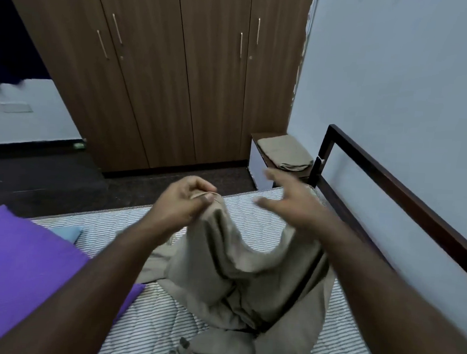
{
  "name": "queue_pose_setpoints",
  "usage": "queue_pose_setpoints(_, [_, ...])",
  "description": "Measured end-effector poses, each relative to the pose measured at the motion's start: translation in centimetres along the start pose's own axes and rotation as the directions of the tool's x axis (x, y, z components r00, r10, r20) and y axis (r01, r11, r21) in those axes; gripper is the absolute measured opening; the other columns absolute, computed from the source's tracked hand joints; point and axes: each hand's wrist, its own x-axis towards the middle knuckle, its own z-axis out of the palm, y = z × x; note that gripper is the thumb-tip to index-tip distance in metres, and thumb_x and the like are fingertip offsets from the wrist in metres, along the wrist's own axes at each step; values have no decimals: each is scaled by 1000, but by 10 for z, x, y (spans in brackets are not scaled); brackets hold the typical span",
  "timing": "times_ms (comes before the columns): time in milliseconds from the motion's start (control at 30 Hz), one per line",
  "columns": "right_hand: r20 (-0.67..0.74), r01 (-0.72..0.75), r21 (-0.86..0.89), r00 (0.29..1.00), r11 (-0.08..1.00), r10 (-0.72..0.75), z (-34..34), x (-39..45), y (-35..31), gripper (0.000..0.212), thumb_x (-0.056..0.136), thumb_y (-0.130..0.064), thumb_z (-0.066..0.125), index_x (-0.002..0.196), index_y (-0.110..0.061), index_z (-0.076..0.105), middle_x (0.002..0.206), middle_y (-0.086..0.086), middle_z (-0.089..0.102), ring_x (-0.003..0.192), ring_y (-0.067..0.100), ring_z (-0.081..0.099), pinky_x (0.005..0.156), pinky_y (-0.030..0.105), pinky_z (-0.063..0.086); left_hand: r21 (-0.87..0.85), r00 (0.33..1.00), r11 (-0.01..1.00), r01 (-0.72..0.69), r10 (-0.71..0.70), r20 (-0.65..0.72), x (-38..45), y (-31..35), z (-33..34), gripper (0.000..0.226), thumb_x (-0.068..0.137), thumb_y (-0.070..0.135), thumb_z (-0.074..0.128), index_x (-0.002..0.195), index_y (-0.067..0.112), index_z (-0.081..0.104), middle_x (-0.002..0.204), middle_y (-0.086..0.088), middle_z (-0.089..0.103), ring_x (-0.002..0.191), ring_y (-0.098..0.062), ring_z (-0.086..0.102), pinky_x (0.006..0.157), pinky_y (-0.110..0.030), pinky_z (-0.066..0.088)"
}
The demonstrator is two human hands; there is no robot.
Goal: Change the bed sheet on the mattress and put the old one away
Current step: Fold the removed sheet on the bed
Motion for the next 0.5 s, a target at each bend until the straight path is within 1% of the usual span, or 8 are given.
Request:
queue_pose_setpoints(33, [64,86,88,994,992,-92,24,-6,-18,71,86,-33,78,149,-25,44,139,-17,46,128,0,43,105,19,37,-2,996,999,-48,48,76,-2,8,10,6,83,21,71,88,24,72,85,3,73,80,-9,64,67,-24,49])
queue_pose_setpoints(67, [102,141,146,982,979,-157,44,-9,-32,64,85,-36,78,142,-31,50,134,-20,53,123,-1,50,101,18,41,-3,989,996,-87,87,122,-3,14,14,8,85,13,72,88,21,71,83,2,74,79,-8,65,70,-22,51])
queue_pose_setpoints(133, [41,181,169,981,969,-191,65,-7,-31,25,85,-36,77,108,-34,67,99,-21,69,93,-3,63,80,25,51,30,986,993,-114,109,127,-4,18,9,16,89,-1,69,89,14,70,80,2,74,77,-6,66,70,-19,51])
queue_pose_setpoints(167, [-17,165,182,986,969,-164,63,-7,-27,8,86,-33,76,90,-32,68,81,-20,69,78,-5,62,69,26,49,55,990,993,-104,98,103,-5,15,1,16,90,-2,68,90,14,71,79,2,73,74,-6,66,67,-20,51])
queue_pose_setpoints(200, [-63,145,198,989,969,-135,57,-5,-19,9,87,-30,75,81,-30,69,73,-19,68,72,-4,61,66,28,48,55,994,995,-83,78,79,-7,10,-6,13,90,1,69,91,14,72,77,1,72,70,-8,64,64,-21,50])
queue_pose_setpoints(300, [-82,149,297,988,943,-130,45,-8,-10,8,89,-27,74,81,-26,72,73,-11,69,72,4,62,71,34,50,-125,999,992,35,-32,22,-17,-13,-17,9,87,14,73,95,14,75,81,-5,71,72,-12,60,62,-21,47])
queue_pose_setpoints(433, [-46,149,416,989,897,-143,59,-9,-23,17,90,-19,74,75,-25,69,63,-15,59,64,1,52,65,28,41,-432,989,891,142,-111,96,-29,-27,7,38,87,26,74,120,6,68,115,-17,70,106,-22,63,92,-37,52])
queue_pose_setpoints(500, [-26,130,478,991,868,-134,63,-11,-25,11,89,-20,75,78,-20,72,66,-5,65,67,5,56,66,30,45,-499,995,861,100,-95,36,-31,-24,17,41,78,35,83,104,7,70,105,-20,69,98,-26,64,88,-37,52])
